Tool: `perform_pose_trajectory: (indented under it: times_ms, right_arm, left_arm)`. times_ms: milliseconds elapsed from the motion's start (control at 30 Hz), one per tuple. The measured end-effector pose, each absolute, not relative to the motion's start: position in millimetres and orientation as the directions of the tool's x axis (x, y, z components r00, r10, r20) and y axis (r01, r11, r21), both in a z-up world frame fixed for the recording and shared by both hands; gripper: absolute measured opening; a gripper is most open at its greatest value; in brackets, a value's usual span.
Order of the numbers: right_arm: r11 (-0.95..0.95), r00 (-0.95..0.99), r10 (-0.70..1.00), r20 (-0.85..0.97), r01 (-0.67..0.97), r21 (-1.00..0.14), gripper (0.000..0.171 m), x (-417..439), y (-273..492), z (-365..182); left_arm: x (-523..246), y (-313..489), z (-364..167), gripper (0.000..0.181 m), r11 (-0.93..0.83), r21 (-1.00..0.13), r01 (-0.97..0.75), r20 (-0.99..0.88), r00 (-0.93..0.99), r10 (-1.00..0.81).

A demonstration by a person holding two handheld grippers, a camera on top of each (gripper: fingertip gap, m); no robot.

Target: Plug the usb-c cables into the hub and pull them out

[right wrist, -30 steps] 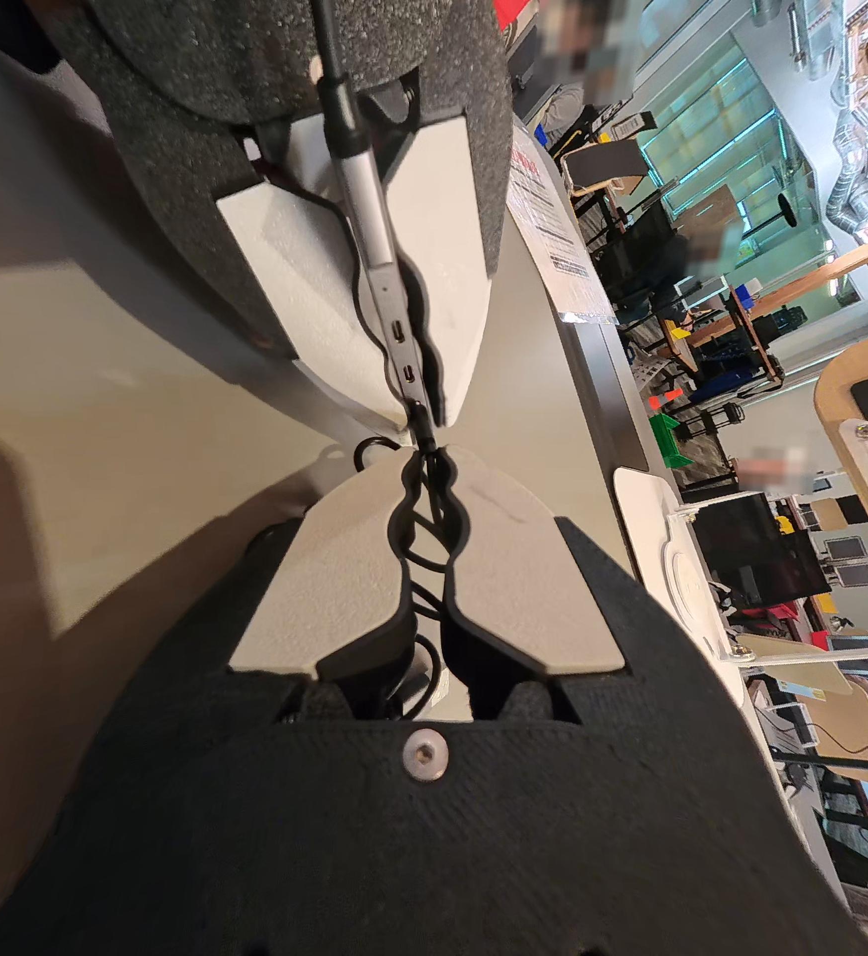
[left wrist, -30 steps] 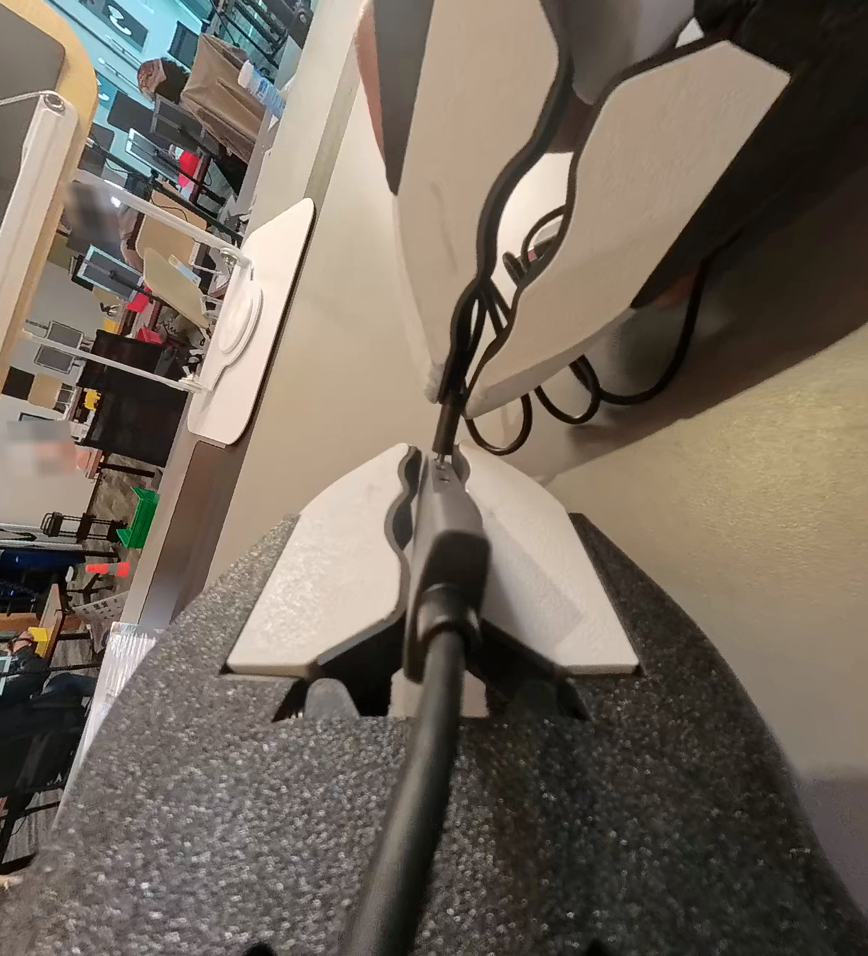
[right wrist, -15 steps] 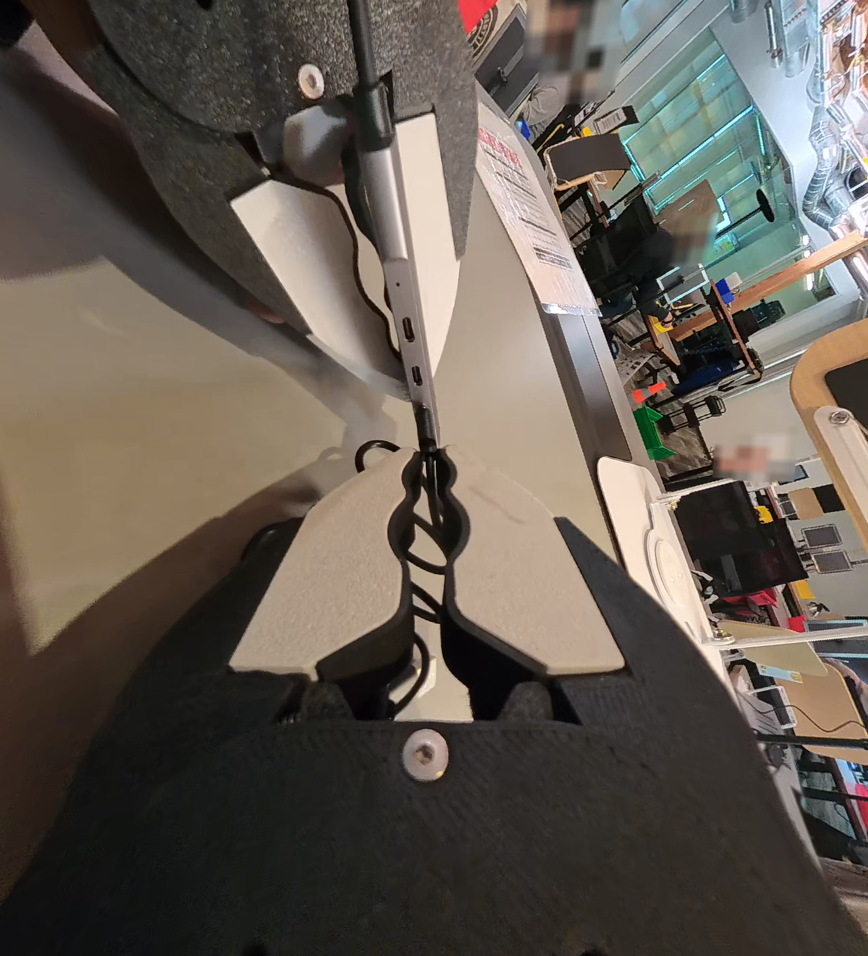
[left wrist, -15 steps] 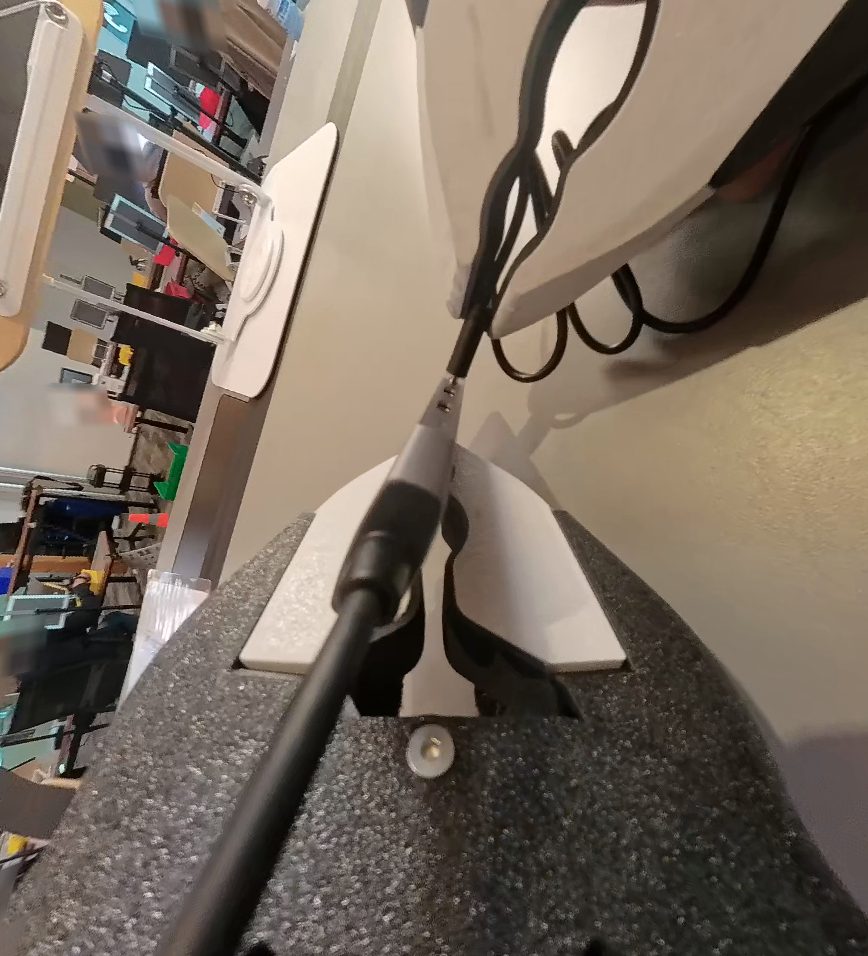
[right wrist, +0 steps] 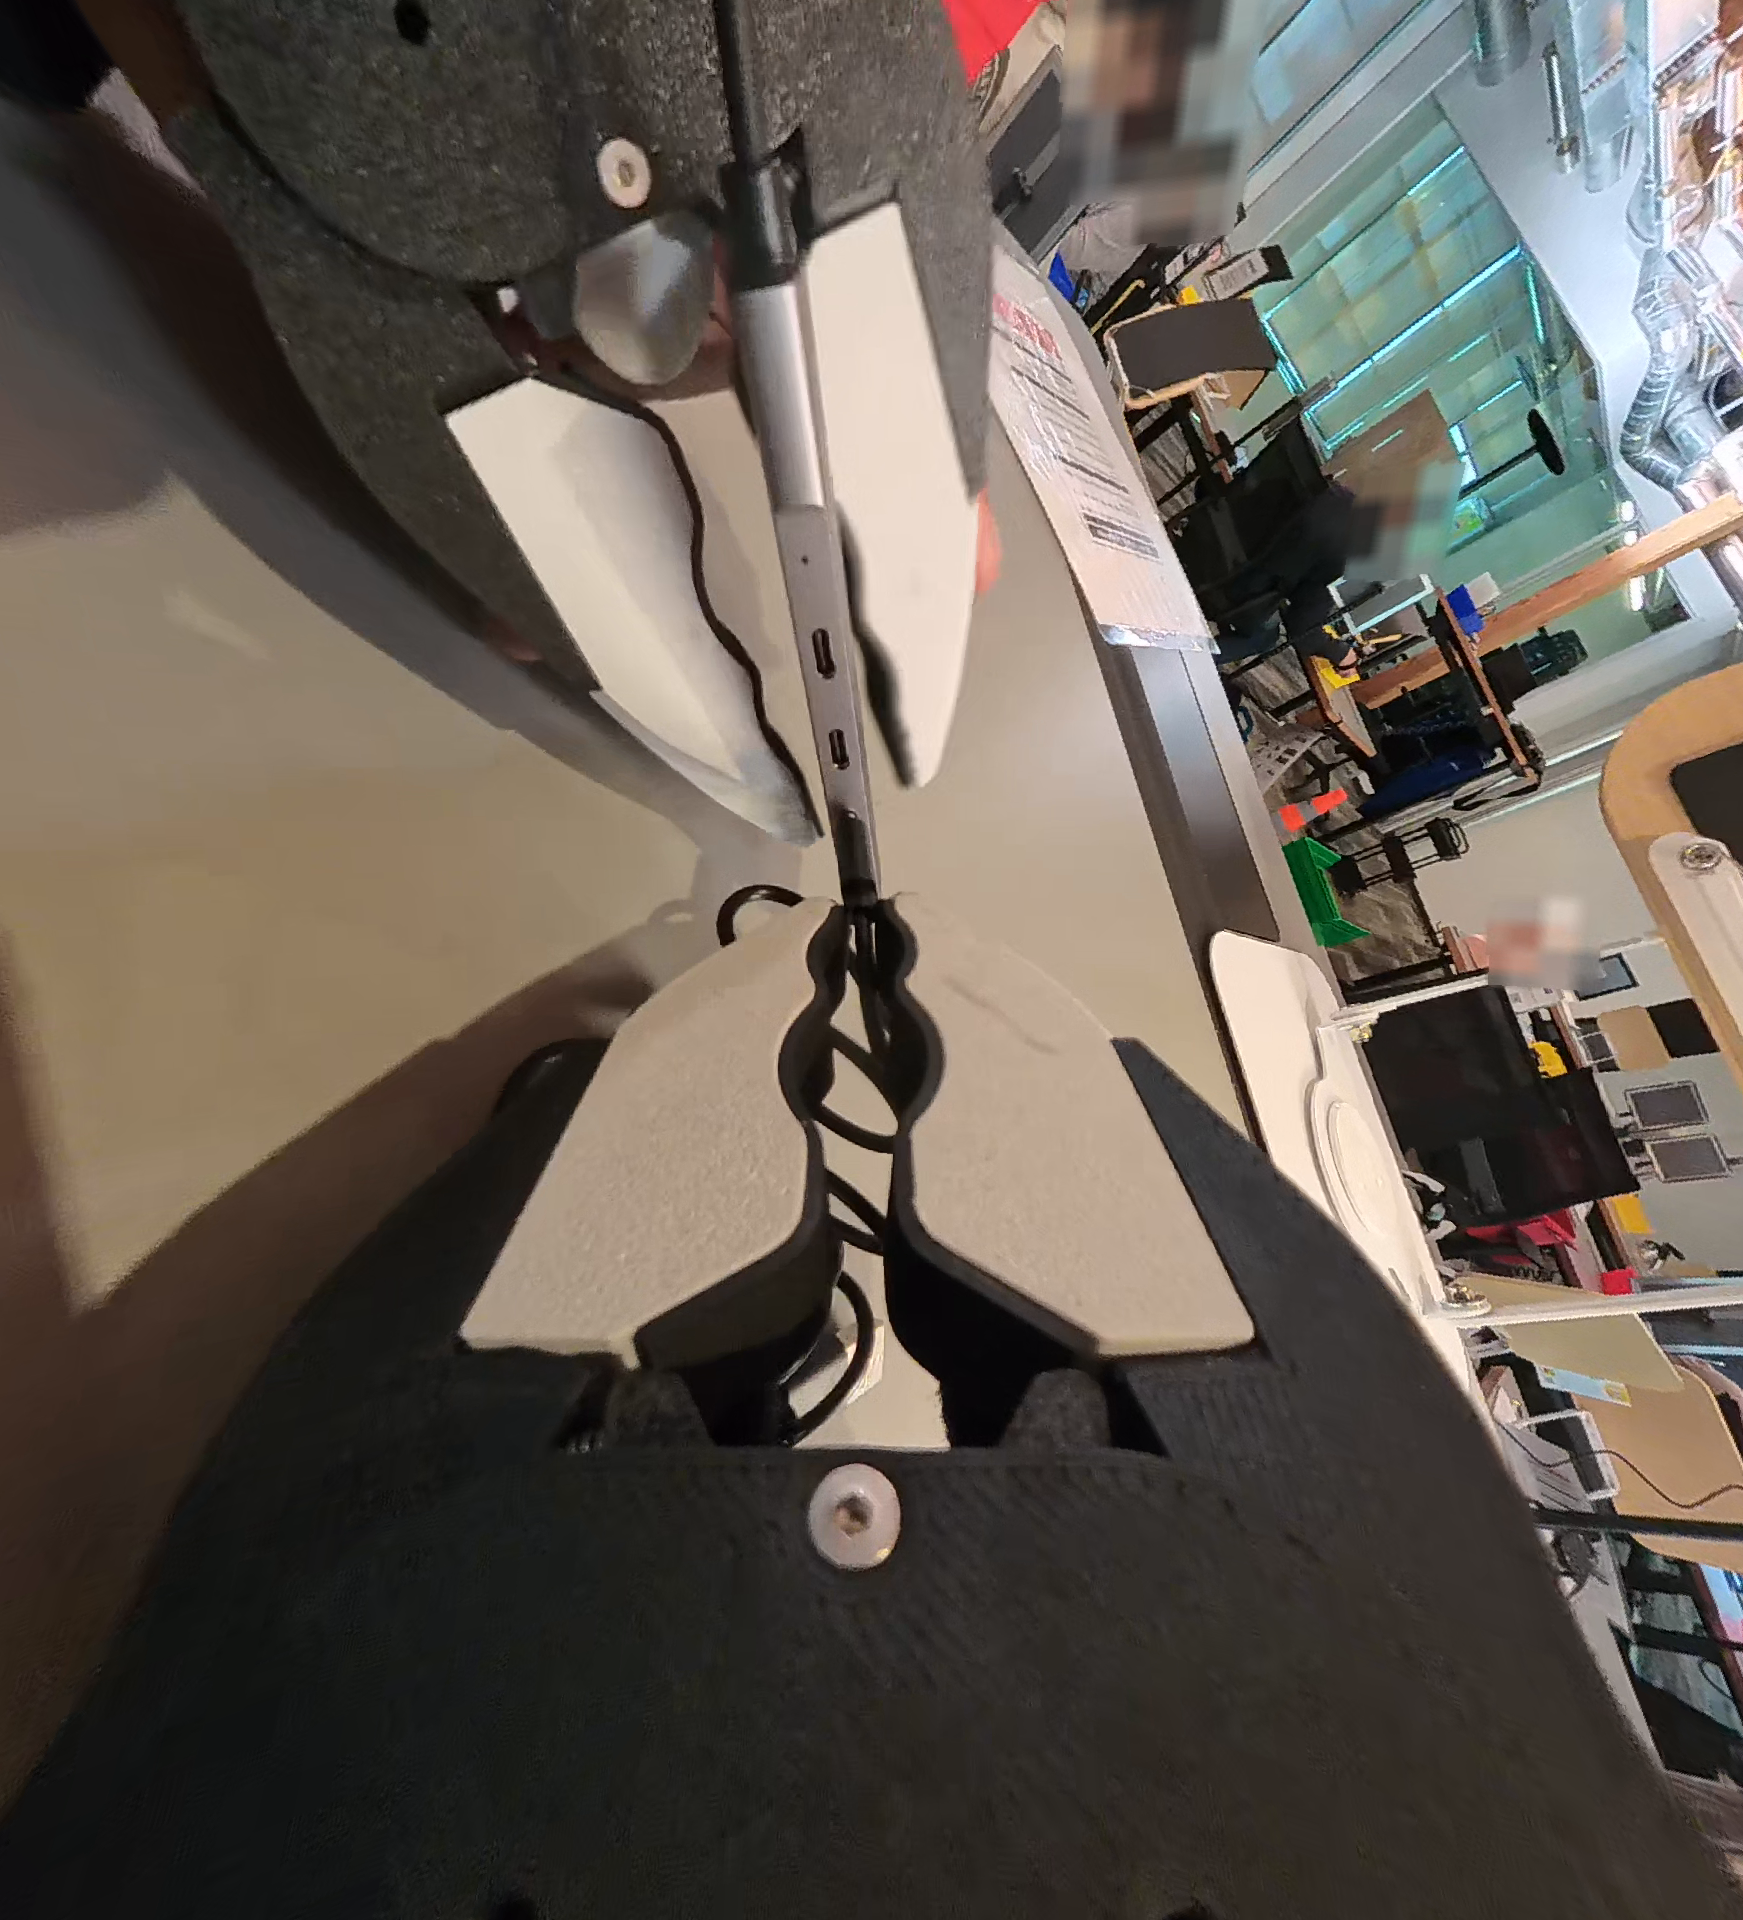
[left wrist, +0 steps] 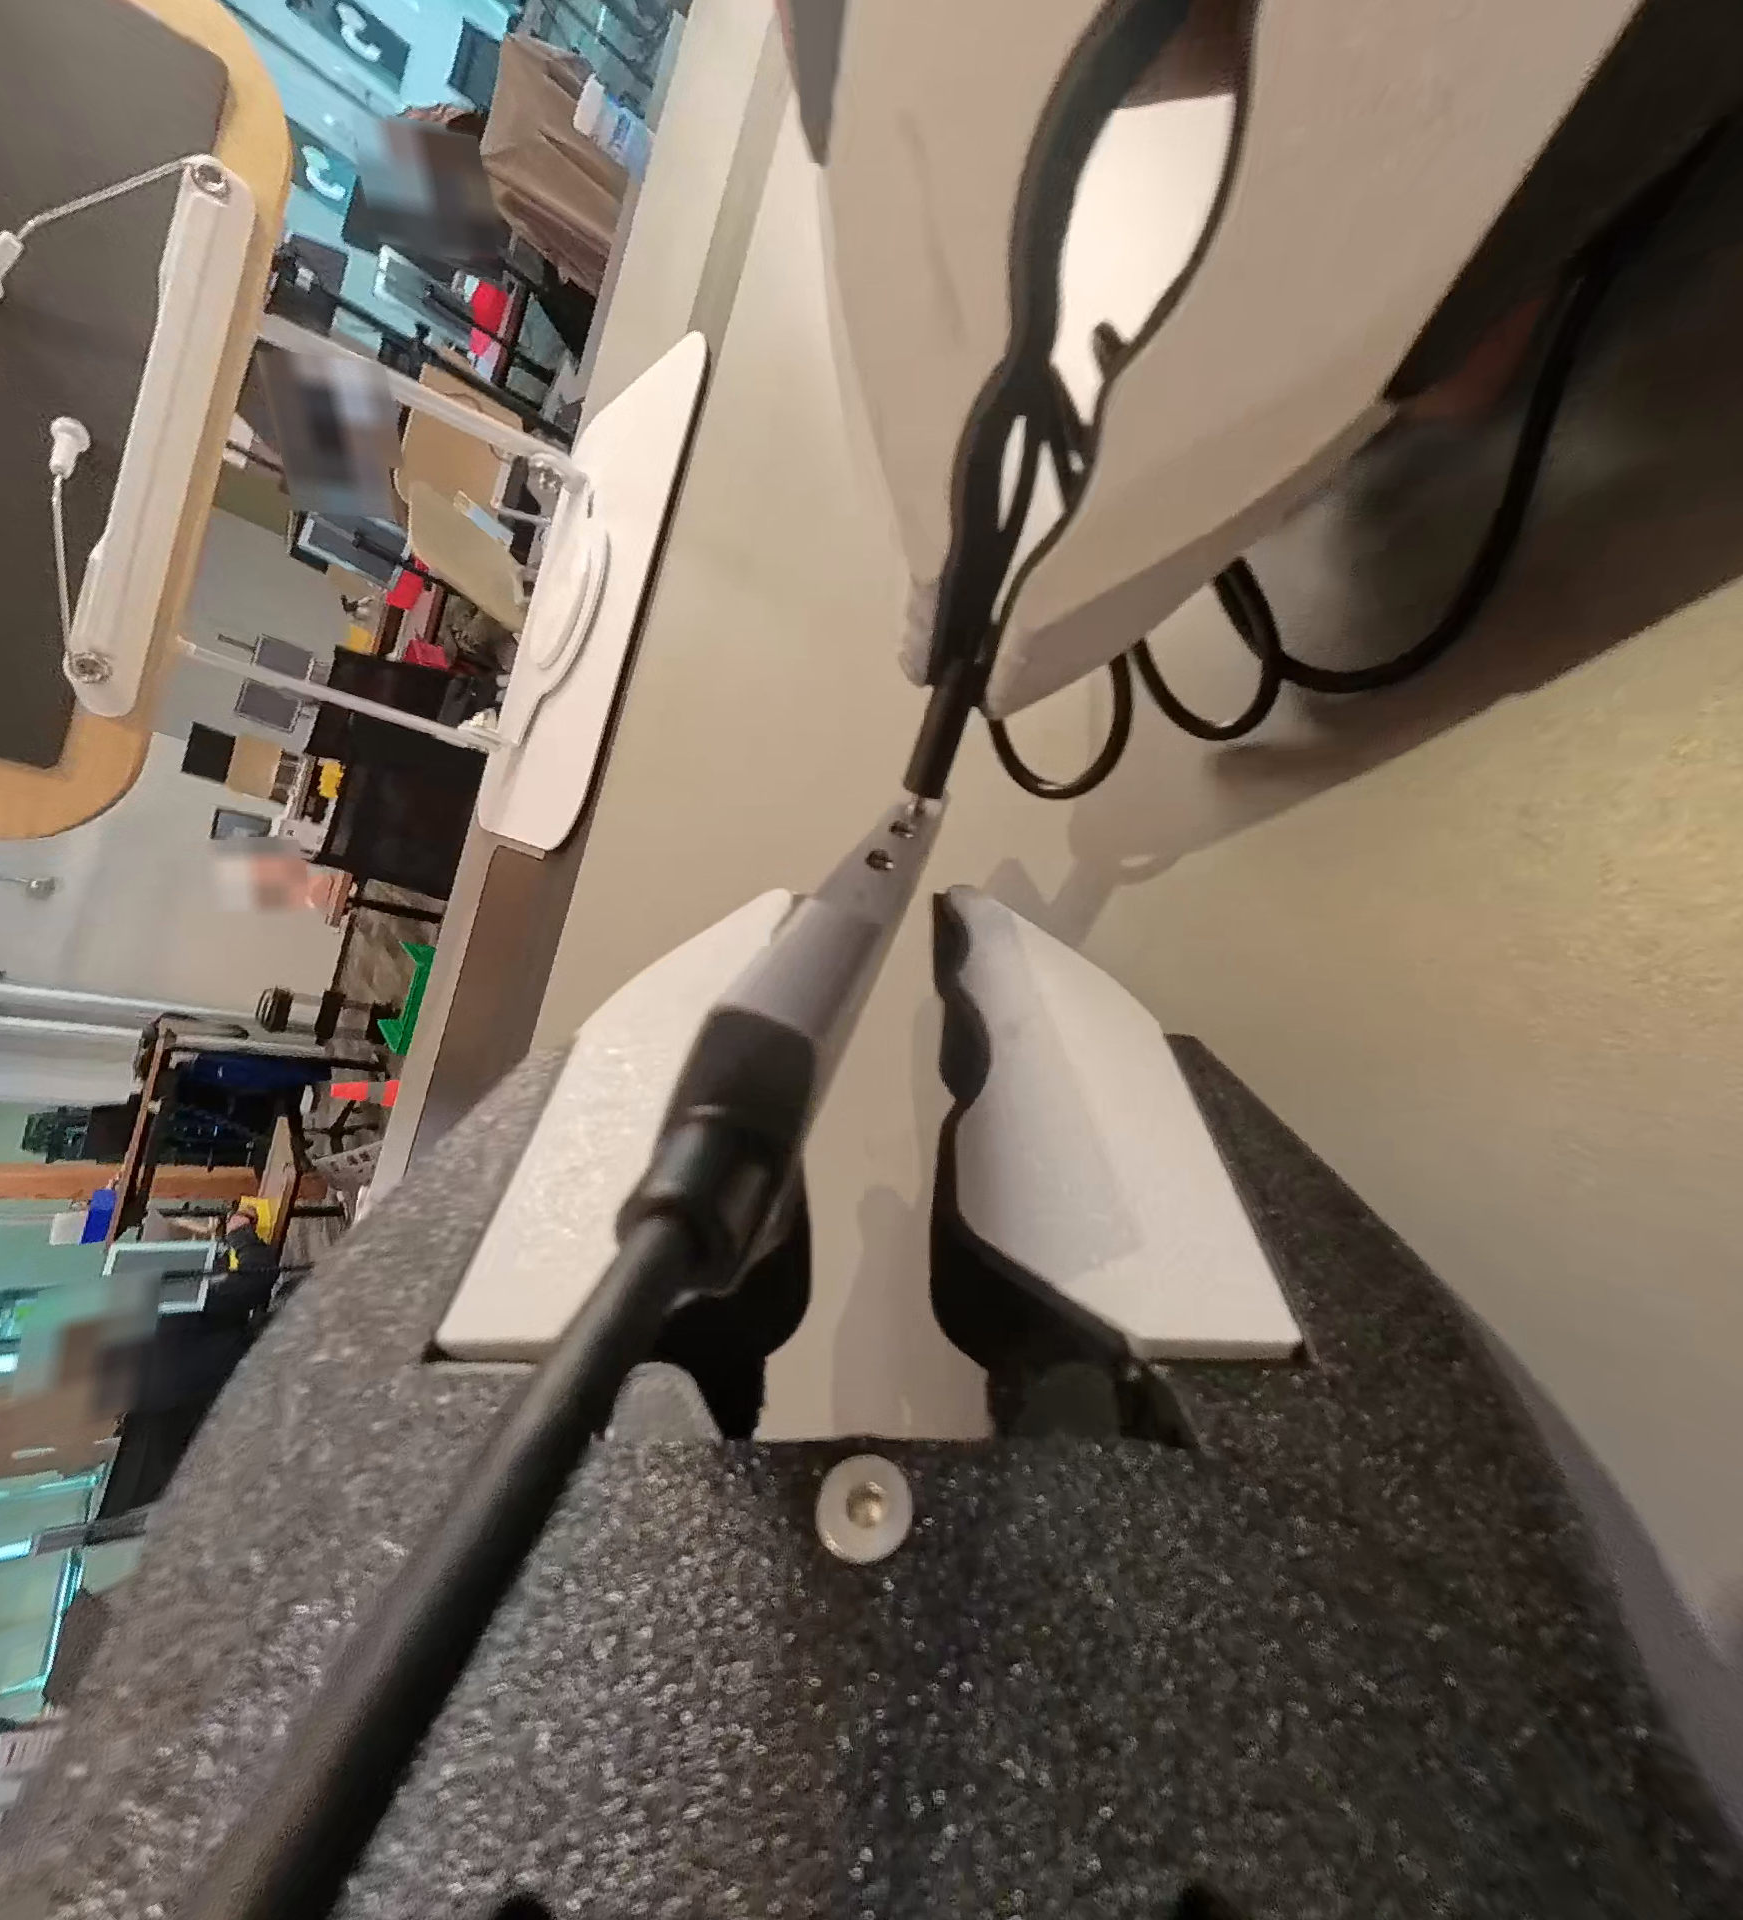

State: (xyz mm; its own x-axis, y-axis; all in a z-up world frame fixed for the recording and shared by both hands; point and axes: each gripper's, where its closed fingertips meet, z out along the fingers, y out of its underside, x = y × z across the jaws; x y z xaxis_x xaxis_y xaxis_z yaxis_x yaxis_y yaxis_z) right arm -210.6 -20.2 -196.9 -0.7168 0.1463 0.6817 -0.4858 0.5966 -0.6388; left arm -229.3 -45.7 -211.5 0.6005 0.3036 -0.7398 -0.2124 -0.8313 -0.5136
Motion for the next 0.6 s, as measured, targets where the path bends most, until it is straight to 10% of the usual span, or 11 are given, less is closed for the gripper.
perform_pose_trajectory:
  times_ms: [600]
  right_arm:
    - [0.623, -0.703, 0.126, 0.700, -0.493, -0.608, 0.004, -212.6, -18.0, -201.0]
  left_arm:
    - [-222.9, -35.0, -216.1, 0.011, -0.847, -0.473, -0.242, -0.753, 0.610, 0.246]
